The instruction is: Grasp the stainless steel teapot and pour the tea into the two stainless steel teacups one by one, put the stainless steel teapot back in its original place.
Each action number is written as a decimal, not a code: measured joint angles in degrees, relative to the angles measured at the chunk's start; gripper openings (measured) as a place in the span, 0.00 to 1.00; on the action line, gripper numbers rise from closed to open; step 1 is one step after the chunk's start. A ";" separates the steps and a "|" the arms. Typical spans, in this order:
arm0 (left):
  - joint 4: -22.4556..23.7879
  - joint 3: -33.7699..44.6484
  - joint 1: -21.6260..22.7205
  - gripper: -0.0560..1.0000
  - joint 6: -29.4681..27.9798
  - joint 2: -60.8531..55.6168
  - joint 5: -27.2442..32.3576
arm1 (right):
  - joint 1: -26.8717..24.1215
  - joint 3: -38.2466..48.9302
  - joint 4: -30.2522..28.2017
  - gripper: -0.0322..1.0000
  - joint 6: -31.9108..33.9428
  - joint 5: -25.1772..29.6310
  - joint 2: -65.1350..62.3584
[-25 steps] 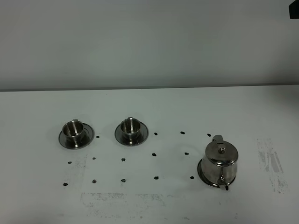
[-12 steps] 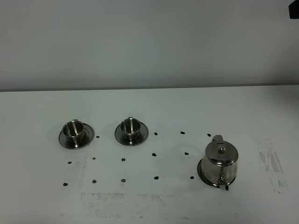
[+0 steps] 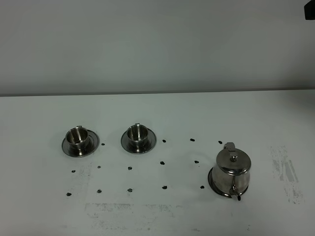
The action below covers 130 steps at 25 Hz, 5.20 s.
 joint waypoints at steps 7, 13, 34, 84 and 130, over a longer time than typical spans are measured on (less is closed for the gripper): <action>0.00 0.00 0.00 0.56 0.00 0.00 0.00 | 0.00 0.00 0.00 0.57 0.00 0.00 0.00; 0.00 0.00 0.00 0.56 0.00 -0.08 0.00 | 0.00 0.00 0.00 0.57 0.00 0.00 0.00; -1.68 0.00 0.00 0.56 -1.73 -0.13 -0.01 | 0.00 0.00 0.06 0.57 0.00 0.00 0.00; -1.72 0.00 0.00 0.56 -1.90 -0.12 -0.01 | 19.80 0.00 -26.39 0.57 13.54 -6.66 33.79; -1.72 0.00 0.00 0.56 -1.95 -0.12 -0.01 | 17.91 -0.06 -30.19 0.57 14.25 -4.19 41.47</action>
